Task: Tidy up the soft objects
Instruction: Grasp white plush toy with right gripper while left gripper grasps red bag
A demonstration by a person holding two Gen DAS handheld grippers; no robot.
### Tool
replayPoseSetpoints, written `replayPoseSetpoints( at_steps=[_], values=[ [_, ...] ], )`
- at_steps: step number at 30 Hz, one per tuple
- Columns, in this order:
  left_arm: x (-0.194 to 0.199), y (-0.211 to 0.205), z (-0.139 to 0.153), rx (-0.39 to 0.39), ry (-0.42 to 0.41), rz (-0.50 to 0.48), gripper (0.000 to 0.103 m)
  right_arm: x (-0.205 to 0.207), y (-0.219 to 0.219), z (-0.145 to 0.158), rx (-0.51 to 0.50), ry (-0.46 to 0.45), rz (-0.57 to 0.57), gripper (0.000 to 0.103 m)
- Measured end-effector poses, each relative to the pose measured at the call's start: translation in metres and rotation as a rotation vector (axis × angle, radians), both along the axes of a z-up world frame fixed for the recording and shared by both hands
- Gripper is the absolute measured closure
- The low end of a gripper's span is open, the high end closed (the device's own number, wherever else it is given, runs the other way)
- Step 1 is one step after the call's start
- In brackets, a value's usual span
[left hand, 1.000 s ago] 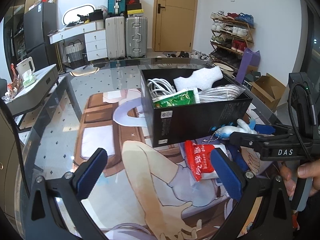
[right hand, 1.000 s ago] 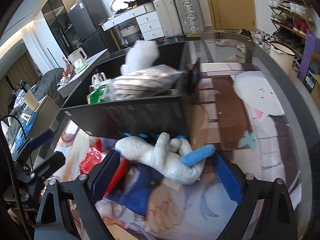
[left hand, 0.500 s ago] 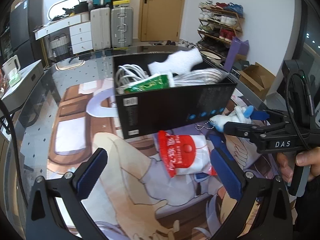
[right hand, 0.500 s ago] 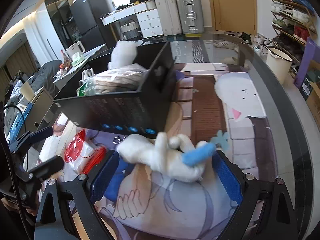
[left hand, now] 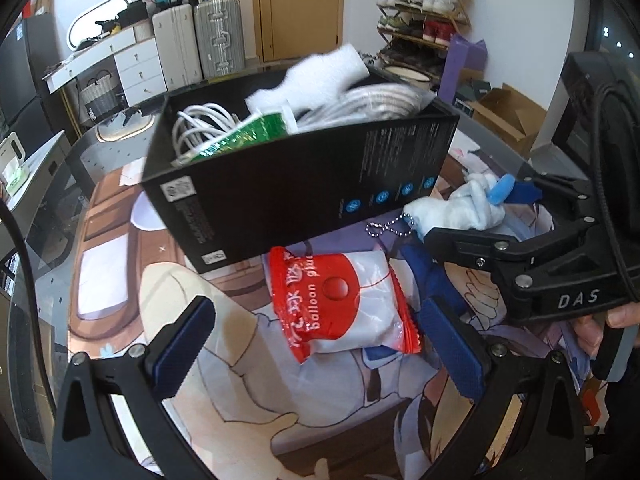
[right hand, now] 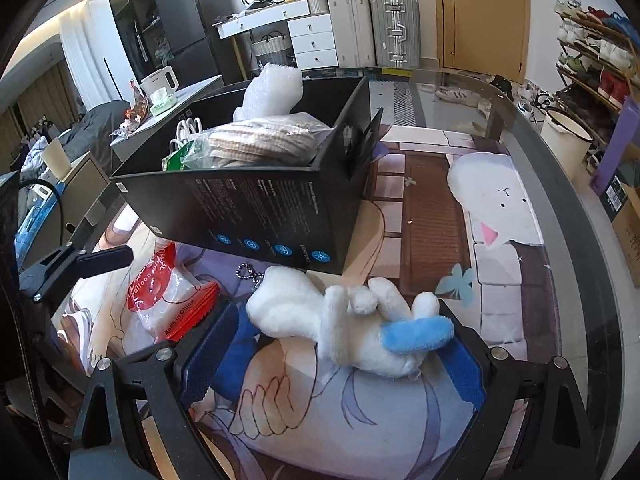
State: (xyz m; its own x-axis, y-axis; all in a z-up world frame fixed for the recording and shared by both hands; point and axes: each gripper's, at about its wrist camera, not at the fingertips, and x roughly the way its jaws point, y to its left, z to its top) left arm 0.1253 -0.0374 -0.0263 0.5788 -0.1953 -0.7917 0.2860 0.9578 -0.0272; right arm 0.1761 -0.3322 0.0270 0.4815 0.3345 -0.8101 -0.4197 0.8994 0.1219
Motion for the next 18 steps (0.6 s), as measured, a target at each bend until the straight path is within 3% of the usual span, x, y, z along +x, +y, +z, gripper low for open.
replayPoseSetpoints(
  at_steps=[4,5,9,10,11,14,18],
  values=[
    [0.005,-0.006,-0.003,0.019,0.02,0.002,0.002,-0.003,0.004,-0.001,-0.035,-0.013,0.004,0.009],
    [0.006,-0.006,-0.003,0.019,0.021,0.0,0.003,-0.003,0.004,0.0,-0.037,-0.017,0.005,0.014],
    [0.003,-0.007,-0.001,0.007,0.004,-0.015,0.023,-0.005,0.004,0.0,-0.035,-0.021,0.018,0.019],
    [0.001,-0.007,-0.001,0.002,-0.004,-0.023,0.035,-0.006,0.003,0.0,-0.036,-0.023,0.022,0.02],
    [0.001,-0.007,0.0,-0.001,-0.009,-0.031,0.04,-0.007,0.003,0.0,-0.037,-0.025,0.027,0.021],
    [-0.004,-0.008,0.001,0.003,-0.02,-0.061,0.048,-0.008,0.003,0.001,-0.037,-0.028,0.036,0.023],
    [-0.007,-0.007,0.002,0.005,-0.029,-0.066,0.049,-0.009,-0.001,0.001,-0.026,-0.026,0.037,0.024]
  ],
)
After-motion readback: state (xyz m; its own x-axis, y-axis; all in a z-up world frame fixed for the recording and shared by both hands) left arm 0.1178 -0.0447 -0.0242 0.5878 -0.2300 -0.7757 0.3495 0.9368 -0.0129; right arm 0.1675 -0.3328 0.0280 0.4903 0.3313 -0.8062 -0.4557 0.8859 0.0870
